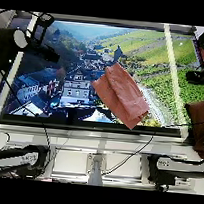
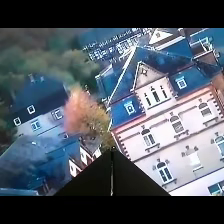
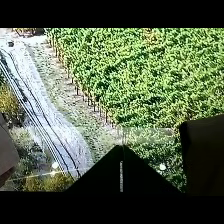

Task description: Fold the clothes and pants, and hang the long-sleeved shirts on hangers.

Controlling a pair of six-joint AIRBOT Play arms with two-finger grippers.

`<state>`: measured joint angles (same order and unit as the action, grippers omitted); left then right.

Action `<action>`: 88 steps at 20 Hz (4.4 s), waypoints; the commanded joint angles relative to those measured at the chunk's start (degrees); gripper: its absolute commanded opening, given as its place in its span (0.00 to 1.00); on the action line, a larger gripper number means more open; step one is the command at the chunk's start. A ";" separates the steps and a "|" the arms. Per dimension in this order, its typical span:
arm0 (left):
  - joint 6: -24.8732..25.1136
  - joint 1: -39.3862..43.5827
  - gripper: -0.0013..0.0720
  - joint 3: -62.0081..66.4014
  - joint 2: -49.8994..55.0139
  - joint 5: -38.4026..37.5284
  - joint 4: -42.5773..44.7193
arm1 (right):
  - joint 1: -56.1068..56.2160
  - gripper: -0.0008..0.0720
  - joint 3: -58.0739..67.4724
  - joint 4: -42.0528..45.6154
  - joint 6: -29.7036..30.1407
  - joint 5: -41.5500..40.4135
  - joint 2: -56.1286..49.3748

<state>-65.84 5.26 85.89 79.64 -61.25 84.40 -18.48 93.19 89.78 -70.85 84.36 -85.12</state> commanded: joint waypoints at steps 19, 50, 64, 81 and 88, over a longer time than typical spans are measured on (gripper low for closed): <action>-1.95 7.52 0.91 0.00 21.31 -0.04 -27.85 | -0.02 0.02 0.02 -0.04 0.00 -0.48 0.00; -6.03 13.88 0.03 0.02 5.25 7.80 -24.22 | 7.80 0.02 -0.33 -26.34 6.27 1.77 0.11; -22.36 12.68 0.03 -32.50 -31.10 6.73 -4.28 | 14.67 0.02 -40.81 -33.24 5.46 -13.77 26.38; -26.82 12.72 0.03 -57.64 -38.91 15.65 -6.91 | 24.57 0.53 -61.64 -47.84 -1.79 -29.49 11.47; -26.80 12.72 0.03 -57.64 -38.91 15.72 -6.86 | 24.61 0.52 -61.64 -55.10 -1.68 -31.52 8.28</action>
<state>-92.62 18.00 28.27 40.77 -45.60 77.52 6.04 31.59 37.01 -72.53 54.41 -75.75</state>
